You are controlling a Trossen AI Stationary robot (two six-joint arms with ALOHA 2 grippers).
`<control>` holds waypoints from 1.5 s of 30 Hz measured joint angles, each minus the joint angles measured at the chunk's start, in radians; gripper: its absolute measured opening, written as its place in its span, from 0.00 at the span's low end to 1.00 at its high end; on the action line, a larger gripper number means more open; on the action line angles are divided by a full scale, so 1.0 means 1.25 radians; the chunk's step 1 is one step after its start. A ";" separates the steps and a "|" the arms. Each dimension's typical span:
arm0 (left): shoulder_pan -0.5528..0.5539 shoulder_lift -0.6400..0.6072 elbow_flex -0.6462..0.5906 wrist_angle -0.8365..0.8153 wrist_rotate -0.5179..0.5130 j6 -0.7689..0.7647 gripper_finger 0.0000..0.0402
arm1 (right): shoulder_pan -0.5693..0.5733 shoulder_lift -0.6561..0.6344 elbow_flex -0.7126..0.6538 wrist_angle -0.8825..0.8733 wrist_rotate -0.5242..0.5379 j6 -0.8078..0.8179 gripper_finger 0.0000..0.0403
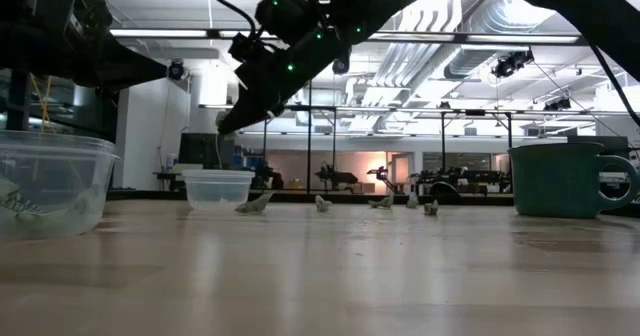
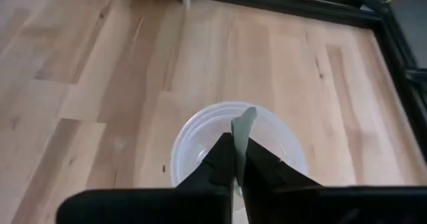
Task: Pick and place items into bin
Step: Put the white stevia packet into the top transparent bin
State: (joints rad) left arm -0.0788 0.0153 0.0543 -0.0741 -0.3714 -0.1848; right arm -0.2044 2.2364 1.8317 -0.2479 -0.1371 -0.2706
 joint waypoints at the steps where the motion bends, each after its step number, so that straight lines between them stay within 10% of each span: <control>1: 0.000 0.000 0.000 0.000 0.000 0.000 0.14 | -0.004 0.000 0.000 0.001 -0.017 0.004 0.01; 19: 0.000 0.000 0.000 0.000 0.000 0.000 0.14 | -0.003 0.000 0.000 -0.133 -0.055 -0.007 0.41; 26: 0.000 0.000 0.000 0.000 0.000 0.000 0.14 | 0.014 0.000 -0.002 -0.318 -0.117 -0.029 0.40; 45: 0.000 0.000 0.000 0.000 0.000 0.000 0.14 | 0.038 0.002 -0.199 -0.034 0.013 -0.037 0.38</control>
State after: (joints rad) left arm -0.0790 0.0154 0.0540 -0.0741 -0.3715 -0.1848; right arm -0.1570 2.2383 1.5832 -0.2910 -0.1203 -0.3172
